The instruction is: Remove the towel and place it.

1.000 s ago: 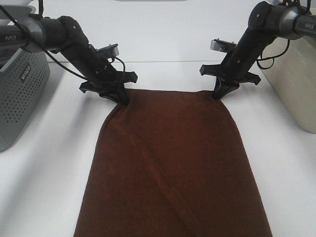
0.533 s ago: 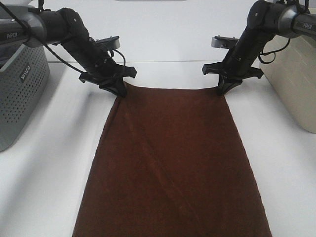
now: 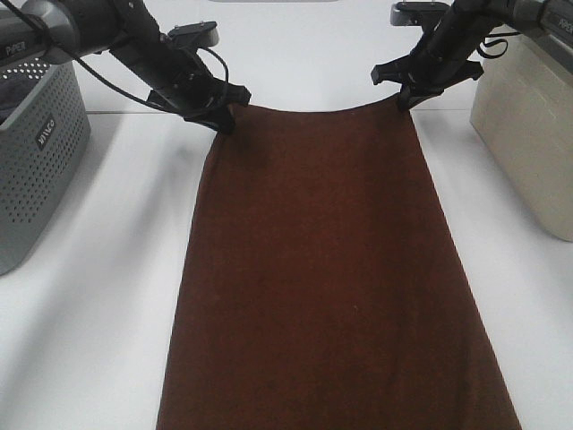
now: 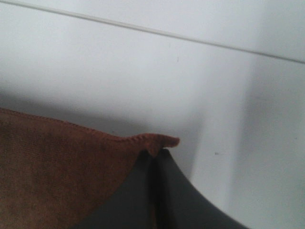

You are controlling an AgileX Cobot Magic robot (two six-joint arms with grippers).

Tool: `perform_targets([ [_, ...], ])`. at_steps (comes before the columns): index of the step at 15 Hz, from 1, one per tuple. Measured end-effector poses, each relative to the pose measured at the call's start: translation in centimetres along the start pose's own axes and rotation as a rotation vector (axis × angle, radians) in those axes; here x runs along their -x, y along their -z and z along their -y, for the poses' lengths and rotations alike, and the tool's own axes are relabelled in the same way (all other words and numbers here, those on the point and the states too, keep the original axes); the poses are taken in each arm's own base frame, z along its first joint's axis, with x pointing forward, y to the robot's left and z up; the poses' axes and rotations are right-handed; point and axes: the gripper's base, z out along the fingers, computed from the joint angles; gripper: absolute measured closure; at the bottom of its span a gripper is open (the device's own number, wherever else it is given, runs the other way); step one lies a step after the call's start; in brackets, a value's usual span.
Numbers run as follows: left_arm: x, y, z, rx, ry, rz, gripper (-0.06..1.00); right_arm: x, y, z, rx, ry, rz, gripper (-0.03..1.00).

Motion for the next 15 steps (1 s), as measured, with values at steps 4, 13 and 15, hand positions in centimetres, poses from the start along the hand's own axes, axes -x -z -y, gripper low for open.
perform_targets([
  [4,1.4,0.2,-0.3,0.044,-0.033,0.143,0.94,0.9,0.1,0.1,-0.010,0.009,0.094,0.96],
  [13,3.7,1.0,-0.7,0.118,-0.149,0.373,0.94,2.5,0.4,0.1,-0.003,-0.028,0.276,0.96],
  [15,3.9,1.1,-0.6,0.126,-0.161,0.395,0.94,2.7,0.4,0.1,-0.006,-0.029,0.295,0.96],
])
